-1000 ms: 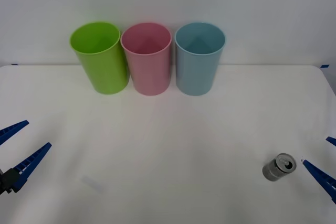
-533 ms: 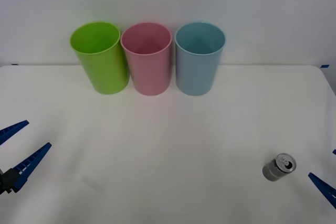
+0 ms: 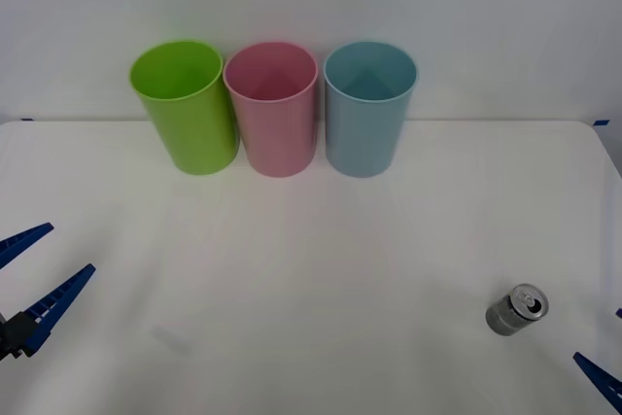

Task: Grasp the object on the table and drop it into the matching bin: aluminum can to the light blue bin, PET bottle to the pink bin.

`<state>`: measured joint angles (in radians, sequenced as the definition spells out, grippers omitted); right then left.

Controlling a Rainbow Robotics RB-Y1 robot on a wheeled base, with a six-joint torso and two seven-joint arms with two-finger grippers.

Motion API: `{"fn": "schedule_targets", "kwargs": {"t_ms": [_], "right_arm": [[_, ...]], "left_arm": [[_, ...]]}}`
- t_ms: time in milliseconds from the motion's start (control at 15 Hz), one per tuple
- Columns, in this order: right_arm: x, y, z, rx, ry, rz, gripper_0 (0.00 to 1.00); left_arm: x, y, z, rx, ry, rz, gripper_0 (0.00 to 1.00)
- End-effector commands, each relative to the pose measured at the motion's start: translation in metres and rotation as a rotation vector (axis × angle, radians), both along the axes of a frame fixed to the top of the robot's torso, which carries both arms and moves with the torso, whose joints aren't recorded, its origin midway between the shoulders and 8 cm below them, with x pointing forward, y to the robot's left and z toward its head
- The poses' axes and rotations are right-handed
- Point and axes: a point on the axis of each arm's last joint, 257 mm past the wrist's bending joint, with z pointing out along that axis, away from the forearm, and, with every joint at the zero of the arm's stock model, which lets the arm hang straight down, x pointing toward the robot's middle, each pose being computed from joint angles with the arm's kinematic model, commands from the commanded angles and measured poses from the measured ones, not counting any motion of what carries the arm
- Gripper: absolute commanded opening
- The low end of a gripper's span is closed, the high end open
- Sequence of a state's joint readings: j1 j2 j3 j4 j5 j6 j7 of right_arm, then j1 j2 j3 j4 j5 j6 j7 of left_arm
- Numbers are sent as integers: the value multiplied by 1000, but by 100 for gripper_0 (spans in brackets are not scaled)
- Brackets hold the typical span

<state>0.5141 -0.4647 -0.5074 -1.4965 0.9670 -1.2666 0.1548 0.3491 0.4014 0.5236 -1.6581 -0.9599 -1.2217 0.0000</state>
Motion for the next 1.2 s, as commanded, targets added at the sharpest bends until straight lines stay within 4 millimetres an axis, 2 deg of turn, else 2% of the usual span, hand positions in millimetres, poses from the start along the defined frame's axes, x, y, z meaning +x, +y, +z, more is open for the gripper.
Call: {"fn": "schedule_targets", "kwargs": {"t_ms": [67, 267, 600, 933, 1200], "right_arm": [[-2, -1, -15, -2, 21, -5, 100], [-1, -3, -28, -14, 35, -9, 100], [4, 10, -47, -18, 55, 17, 100], [20, 22, -65, -5, 64, 25, 100], [36, 32, -71, -3, 57, 18, 100]], "left_arm": [[0, 0, 0, 0, 0, 0, 100], [0, 0, 0, 0, 0, 0, 100], [0, 0, 0, 0, 0, 0, 100], [0, 0, 0, 0, 0, 0, 100], [0, 0, 0, 0, 0, 0, 100]]}}
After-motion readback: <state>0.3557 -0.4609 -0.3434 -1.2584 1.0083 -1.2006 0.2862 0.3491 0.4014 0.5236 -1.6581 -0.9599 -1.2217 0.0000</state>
